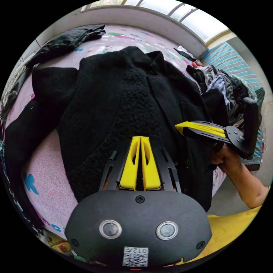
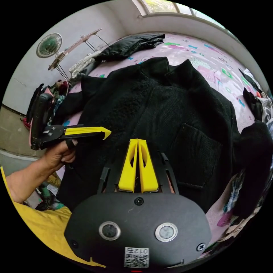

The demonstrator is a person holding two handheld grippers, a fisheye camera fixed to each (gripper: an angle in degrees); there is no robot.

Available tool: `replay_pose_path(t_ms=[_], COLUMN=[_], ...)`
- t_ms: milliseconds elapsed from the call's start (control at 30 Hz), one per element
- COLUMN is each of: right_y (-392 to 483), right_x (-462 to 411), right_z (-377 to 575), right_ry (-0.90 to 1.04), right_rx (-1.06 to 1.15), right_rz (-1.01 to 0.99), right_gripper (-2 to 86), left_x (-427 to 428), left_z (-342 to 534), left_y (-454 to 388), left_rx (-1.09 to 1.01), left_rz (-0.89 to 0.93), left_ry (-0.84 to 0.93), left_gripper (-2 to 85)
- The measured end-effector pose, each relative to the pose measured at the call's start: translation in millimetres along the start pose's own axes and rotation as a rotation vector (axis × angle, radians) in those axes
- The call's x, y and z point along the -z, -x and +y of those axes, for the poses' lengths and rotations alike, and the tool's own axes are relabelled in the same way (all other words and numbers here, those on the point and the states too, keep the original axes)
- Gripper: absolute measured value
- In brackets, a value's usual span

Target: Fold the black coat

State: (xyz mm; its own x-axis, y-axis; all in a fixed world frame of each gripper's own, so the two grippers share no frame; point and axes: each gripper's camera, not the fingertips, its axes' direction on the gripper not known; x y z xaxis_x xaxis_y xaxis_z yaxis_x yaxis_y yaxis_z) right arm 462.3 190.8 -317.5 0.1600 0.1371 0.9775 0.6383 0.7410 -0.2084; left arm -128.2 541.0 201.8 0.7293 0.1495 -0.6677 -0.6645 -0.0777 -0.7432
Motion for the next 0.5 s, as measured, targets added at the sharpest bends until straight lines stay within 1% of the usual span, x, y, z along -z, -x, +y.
replay_pose_path(t_ms=[33, 100, 200, 267, 333, 400, 500], right_y=[1.3, -0.7, -12.9, -14.6, -19.5, -34.9, -65.6], right_x=[-9.2, -16.1, -13.3, 0.1, 27.8, 38.5, 46.7], right_z=[-1.4, -5.7, -9.6, -6.3, -2.0, -6.7, -22.1], right_ry=[0.017, 0.020, 0.046, 0.023, -0.091, -0.125, -0.112], right_rx=[0.014, 0.004, -0.107, -0.096, -0.042, -0.054, -0.082], right_rz=[0.040, 0.039, -0.040, -0.063, -0.007, 0.046, 0.171], right_gripper=[0.0, 0.1, 0.2, 0.5, 1.0, 2.0, 6.6], left_x=[-10.7, -18.3, -23.5, -16.8, -6.6, -2.0, -10.0], left_z=[-0.5, -3.2, -9.5, -10.2, -11.1, -19.4, -47.9], left_y=[3.1, 8.1, 12.2, 6.9, -0.6, -5.8, -8.4], left_rx=[0.021, 0.030, 0.049, 0.034, -0.004, -0.031, -0.021], left_rz=[-0.017, 0.007, 0.029, -0.004, -0.024, -0.006, 0.038], left_ry=[0.024, 0.023, 0.067, 0.056, -0.003, -0.040, -0.029], left_gripper=[0.0, -0.1, -0.1, -0.1, -0.2, -0.2, -0.2])
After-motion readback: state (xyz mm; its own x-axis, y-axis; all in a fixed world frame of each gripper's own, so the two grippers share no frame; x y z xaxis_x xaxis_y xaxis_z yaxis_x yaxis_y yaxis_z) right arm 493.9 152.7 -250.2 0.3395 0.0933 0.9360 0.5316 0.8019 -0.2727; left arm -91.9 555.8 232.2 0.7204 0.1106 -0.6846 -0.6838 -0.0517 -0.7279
